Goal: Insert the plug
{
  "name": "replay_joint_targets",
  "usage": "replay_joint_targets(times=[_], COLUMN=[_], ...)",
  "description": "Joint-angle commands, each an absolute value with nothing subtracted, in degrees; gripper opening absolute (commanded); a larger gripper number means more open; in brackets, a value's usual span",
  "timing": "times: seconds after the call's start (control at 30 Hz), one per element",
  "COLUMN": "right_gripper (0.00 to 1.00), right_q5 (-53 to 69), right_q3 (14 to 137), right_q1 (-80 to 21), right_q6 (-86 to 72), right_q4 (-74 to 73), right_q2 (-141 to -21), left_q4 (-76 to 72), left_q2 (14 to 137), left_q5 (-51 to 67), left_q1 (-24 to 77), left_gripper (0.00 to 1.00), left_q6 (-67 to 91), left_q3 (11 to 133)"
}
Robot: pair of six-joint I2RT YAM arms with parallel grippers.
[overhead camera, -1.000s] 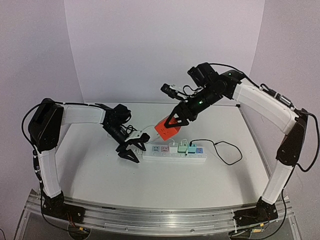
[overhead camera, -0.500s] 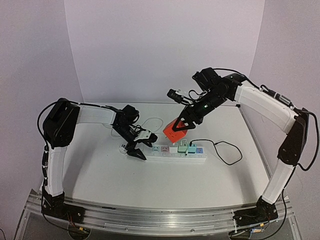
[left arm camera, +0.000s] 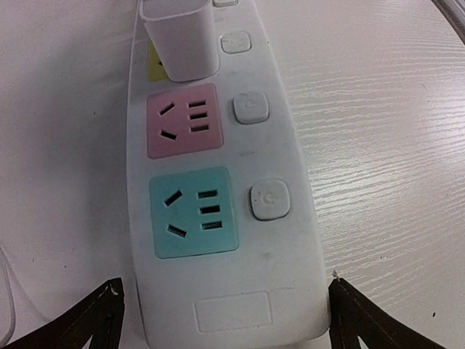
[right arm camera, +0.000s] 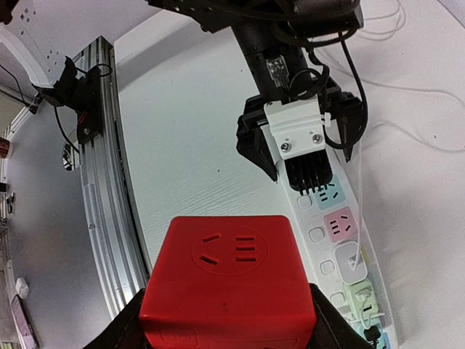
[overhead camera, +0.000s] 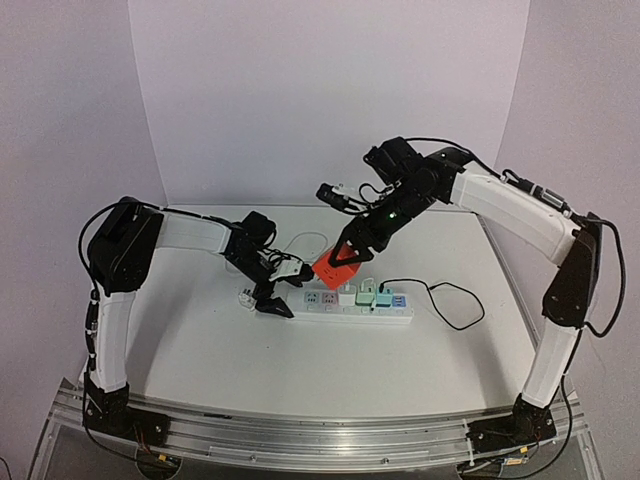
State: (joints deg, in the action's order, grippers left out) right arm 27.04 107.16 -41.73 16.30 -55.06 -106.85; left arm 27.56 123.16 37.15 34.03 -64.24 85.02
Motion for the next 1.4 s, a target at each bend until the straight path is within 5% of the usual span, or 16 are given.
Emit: replay_joint_targets(times=[0.0,0.2,0.53,0.97,1.37], right_gripper=[0.0,0.0,0.0,0.0,0.0], right_q5=[27.3,26.5,24.2,13.8,12.9], right_q3=[112.2,114.1,110.1,119.5,124.0], right_q1=[-41.6,-41.7,-43.1,-48.5,-49.4], right_q6=[18.7,22.5,31.7,41.6,39.7], right_q4=[-54.7,-56.0,-60.0,-69.7,-69.6], right_q2=[-108.1,-111.1,-111.1,-122.5,-125.9], left_q4=[29.9,27.8,27.8,30.9,28.5], left_q2=[126.3,126.1,122.5,119.6,118.4], left_q5=[37.3,37.4,42.0,43.9,44.2], left_q1=[33.8,34.7,34.7,37.1,38.4], left_gripper=[0.92,0.84,0.37,0.06,0.07], left_q6=[-61.1,-58.6,-61.6,-62.5,-47.4], left_q3=[87.9,84.7,80.4,77.0,75.5])
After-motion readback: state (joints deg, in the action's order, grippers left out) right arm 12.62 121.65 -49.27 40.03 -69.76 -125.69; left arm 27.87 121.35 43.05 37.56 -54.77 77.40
